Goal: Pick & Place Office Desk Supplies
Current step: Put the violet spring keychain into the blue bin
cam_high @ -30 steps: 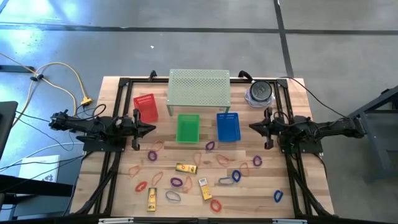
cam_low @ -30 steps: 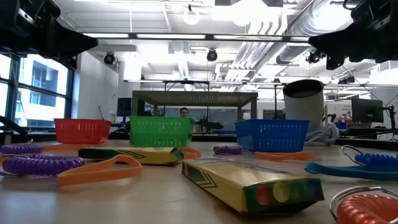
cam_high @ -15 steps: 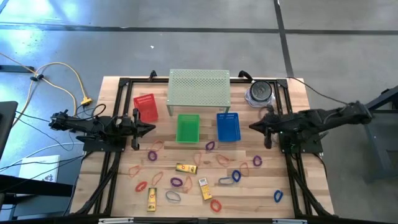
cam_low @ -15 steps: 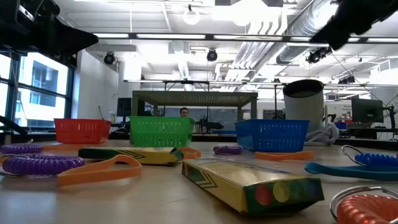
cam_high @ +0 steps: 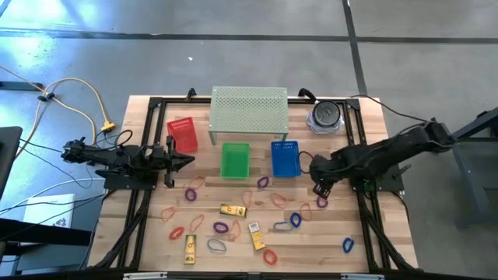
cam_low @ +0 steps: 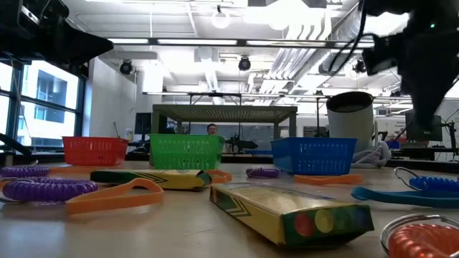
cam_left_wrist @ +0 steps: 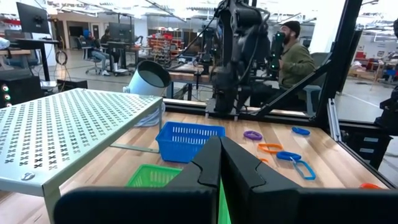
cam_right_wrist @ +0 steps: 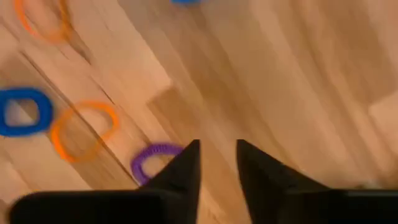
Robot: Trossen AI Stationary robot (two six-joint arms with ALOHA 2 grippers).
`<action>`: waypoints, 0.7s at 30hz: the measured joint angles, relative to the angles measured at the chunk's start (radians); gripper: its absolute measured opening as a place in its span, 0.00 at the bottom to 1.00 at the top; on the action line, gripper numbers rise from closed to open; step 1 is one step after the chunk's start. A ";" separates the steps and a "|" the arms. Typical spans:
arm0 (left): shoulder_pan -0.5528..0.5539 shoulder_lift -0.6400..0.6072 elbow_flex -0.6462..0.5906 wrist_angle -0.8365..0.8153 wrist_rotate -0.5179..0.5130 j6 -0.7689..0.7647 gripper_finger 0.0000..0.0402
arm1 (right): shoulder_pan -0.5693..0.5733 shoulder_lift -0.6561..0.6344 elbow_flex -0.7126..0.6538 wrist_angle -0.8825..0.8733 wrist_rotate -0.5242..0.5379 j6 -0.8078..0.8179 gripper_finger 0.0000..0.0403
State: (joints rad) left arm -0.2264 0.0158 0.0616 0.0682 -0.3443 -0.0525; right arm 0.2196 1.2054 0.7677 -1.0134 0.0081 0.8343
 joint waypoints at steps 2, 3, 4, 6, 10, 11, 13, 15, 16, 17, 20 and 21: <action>0.000 0.000 0.000 0.000 0.000 0.000 0.00 | 0.001 0.035 0.000 -0.002 -0.054 -0.008 0.37; 0.001 0.000 0.000 0.000 0.000 0.000 0.00 | 0.002 0.052 0.000 -0.004 -0.079 -0.022 0.40; 0.002 0.000 0.000 0.000 0.000 0.000 0.00 | 0.003 0.069 0.000 -0.004 -0.100 -0.037 0.44; 0.003 0.000 0.000 0.000 0.000 0.000 0.00 | 0.006 0.100 0.001 -0.005 -0.113 -0.057 0.49; 0.003 0.000 0.000 0.000 0.000 0.000 0.00 | 0.033 0.165 0.001 -0.002 -0.078 -0.077 0.53; 0.003 0.000 0.000 0.000 0.000 0.000 0.00 | 0.043 0.181 0.001 -0.002 -0.078 -0.076 0.53; 0.003 0.000 0.000 0.000 0.000 0.000 0.00 | 0.063 0.216 0.001 0.000 -0.082 -0.076 0.53; 0.003 0.000 0.000 0.000 0.000 0.000 0.00 | 0.082 0.247 0.001 -0.001 -0.093 -0.076 0.52; 0.003 0.000 0.000 -0.001 0.000 0.000 0.00 | 0.091 0.260 0.001 0.003 -0.093 -0.076 0.51; 0.003 0.000 0.000 -0.001 0.000 0.000 0.00 | 0.099 0.273 0.001 0.011 -0.094 -0.074 0.51; 0.003 0.000 0.000 -0.011 0.000 0.000 0.00 | 0.117 0.305 0.001 0.028 -0.094 -0.071 0.48; 0.003 0.000 0.000 -0.013 0.000 0.000 0.00 | 0.121 0.315 0.001 0.039 -0.092 -0.072 0.48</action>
State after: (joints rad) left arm -0.2230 0.0158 0.0620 0.0555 -0.3447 -0.0526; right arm 0.3405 1.5206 0.7689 -0.9743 -0.0840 0.7627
